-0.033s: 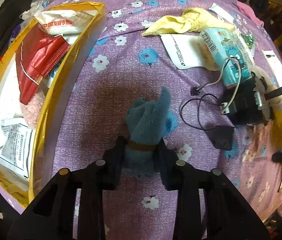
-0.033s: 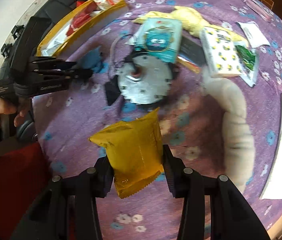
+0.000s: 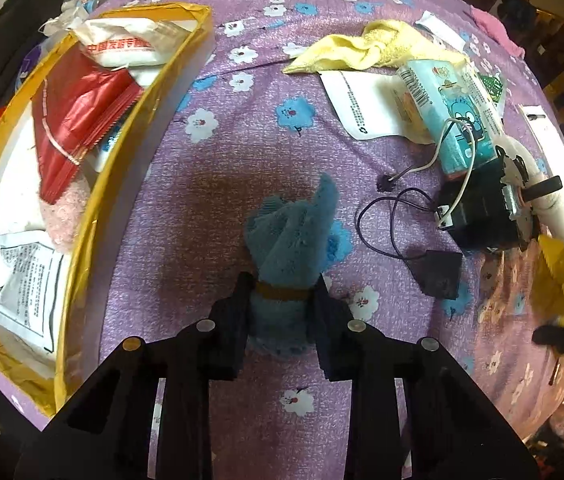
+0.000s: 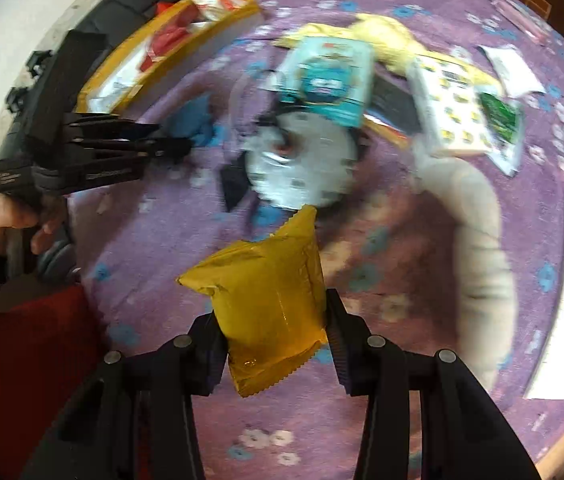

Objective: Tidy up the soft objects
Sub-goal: 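Grasp the blue knitted plush with left tool while right tool grasps the yellow packet, then lift and carry the blue plush and yellow packet over the foam tray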

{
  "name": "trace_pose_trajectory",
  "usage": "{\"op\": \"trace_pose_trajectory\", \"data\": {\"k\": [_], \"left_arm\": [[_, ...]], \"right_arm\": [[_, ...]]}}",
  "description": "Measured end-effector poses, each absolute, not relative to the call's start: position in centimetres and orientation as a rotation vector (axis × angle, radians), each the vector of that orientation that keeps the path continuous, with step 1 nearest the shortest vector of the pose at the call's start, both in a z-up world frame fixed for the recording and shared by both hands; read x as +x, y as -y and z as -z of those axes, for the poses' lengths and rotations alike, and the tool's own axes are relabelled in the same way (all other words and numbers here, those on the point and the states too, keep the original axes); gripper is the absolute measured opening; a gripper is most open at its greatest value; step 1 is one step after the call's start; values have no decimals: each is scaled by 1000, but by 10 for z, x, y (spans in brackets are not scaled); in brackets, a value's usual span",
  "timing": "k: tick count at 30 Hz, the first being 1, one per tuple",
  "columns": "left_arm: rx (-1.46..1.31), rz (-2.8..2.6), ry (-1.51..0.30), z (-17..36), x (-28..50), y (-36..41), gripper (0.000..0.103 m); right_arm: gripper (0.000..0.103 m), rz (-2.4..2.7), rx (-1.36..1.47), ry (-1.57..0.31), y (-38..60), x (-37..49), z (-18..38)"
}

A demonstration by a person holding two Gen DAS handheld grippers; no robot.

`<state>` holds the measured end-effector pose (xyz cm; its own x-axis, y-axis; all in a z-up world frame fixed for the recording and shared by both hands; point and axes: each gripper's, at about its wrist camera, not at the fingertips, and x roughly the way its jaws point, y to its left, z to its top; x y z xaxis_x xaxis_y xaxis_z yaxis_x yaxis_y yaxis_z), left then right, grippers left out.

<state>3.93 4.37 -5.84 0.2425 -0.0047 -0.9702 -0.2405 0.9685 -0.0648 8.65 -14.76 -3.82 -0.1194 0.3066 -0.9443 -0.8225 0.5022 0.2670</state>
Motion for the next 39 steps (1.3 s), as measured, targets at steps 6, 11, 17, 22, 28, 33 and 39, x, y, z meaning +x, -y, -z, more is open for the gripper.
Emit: {"op": "trace_pose_trajectory", "data": {"k": [6, 11, 17, 22, 28, 33, 39], "left_arm": [[-274, -163, -1294, 43, 19, -56, 27], [-325, -173, -1283, 32, 1, -68, 27], [-348, -185, -1259, 19, -11, -74, 27], [-352, -193, -1232, 7, -20, -80, 27], [-355, -199, -1218, 0, -22, -87, 27], [-354, -203, -1206, -7, -22, -91, 27], [-357, -204, -1186, -17, -23, -102, 27]], "right_arm": [[43, -1117, -463, -1350, 121, 74, 30], [43, -1148, -441, -1335, 92, 65, 27], [43, -1182, -463, -1333, 62, 58, 32], [43, -1196, -459, -1327, 47, 56, 34], [43, -1212, -451, -1321, 35, 52, 33], [43, -1216, -442, -1311, 30, 49, 31], [43, -1221, -445, -1303, 19, 48, 29]]}}
